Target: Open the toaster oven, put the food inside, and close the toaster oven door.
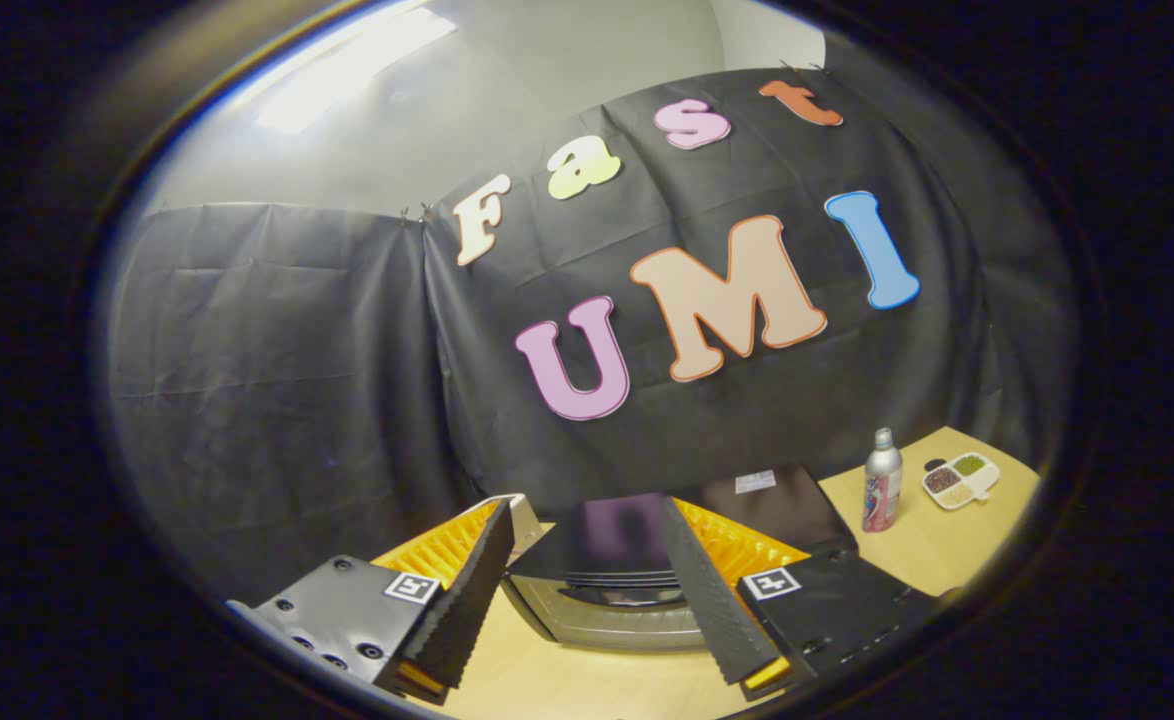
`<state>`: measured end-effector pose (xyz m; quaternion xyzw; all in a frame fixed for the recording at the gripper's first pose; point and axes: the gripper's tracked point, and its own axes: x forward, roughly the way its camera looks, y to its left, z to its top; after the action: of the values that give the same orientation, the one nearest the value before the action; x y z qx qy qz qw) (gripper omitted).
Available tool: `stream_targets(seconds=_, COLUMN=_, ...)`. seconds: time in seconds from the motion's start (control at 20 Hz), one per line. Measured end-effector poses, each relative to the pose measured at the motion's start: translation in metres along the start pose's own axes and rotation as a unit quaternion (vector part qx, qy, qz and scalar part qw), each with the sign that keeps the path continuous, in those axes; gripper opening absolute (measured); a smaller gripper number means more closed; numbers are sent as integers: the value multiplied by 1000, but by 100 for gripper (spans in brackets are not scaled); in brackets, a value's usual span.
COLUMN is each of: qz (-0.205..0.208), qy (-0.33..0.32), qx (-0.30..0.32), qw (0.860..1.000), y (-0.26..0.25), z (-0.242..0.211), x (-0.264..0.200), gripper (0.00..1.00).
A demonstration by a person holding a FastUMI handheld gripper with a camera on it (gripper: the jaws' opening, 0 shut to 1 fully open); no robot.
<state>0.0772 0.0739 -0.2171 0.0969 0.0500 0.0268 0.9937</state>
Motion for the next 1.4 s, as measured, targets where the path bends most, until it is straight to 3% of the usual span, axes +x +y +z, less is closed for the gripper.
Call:
stream_targets(seconds=0.35, qz=-56, qy=-37, qx=-44, qw=997, y=-24, z=-35, x=42, gripper=94)
stream_targets(seconds=0.6, qz=-69, qy=-30, qx=-68, qw=995, y=-25, z=-64, x=59, gripper=94)
stream_targets(seconds=1.05, qz=-101, qy=-28, qx=-47, qw=993, y=-41, z=-81, x=74, gripper=94)
stream_targets(seconds=1.4, qz=-123, qy=-72, qx=-120, qw=983, y=-40, z=-82, x=72, gripper=94)
